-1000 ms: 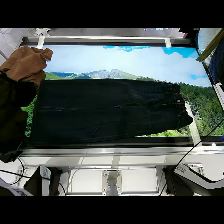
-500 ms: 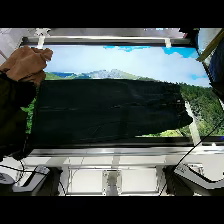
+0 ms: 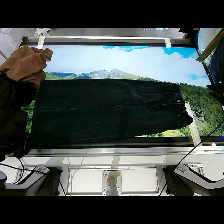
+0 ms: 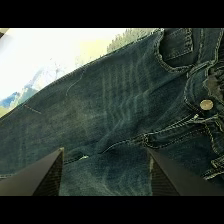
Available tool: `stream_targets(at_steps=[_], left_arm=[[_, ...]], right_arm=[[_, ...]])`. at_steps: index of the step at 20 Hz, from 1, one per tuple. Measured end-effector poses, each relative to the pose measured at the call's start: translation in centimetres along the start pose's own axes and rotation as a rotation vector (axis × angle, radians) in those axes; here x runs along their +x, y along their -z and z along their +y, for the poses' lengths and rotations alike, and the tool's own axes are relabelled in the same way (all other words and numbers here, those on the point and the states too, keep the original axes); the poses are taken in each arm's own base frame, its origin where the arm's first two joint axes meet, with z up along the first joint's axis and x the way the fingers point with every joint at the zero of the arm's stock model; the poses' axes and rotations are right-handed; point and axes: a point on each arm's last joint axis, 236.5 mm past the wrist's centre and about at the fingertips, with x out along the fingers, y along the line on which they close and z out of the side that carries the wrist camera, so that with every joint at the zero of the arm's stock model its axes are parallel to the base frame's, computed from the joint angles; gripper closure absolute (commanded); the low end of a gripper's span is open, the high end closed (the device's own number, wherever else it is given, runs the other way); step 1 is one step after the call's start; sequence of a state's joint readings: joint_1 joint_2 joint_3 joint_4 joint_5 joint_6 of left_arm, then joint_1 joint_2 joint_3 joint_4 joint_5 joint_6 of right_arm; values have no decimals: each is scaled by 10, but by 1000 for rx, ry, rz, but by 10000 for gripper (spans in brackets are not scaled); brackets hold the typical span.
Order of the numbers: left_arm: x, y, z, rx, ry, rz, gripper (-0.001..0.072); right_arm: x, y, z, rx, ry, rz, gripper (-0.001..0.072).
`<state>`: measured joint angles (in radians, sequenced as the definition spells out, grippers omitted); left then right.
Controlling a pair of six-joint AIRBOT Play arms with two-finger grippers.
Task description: Fold the clothes and pants, and hang the long-sleeved shirts on hangers.
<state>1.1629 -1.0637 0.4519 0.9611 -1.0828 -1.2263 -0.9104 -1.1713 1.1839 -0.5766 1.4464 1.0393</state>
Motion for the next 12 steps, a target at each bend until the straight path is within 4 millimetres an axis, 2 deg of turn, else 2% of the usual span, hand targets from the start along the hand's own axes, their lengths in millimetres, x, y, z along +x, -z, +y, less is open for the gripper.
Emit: stream_targets(at_steps=[1, 2, 4, 5, 12], left_arm=[[1, 0, 0, 6, -2, 0, 242], [2, 0, -1, 13, -4, 0, 353], [5, 0, -2, 29, -12, 5, 643], [7, 2, -5, 36, -9, 13, 691], [14, 5, -10, 58, -9, 33, 691]], right_arm=[[0, 0, 0, 0, -1, 1, 155], [0, 0, 0, 0, -1, 2, 156], [0, 2, 1, 0, -4, 7, 156], [0, 3, 1, 0, -6, 11, 156], [-1, 18, 7, -1, -30, 77, 156]])
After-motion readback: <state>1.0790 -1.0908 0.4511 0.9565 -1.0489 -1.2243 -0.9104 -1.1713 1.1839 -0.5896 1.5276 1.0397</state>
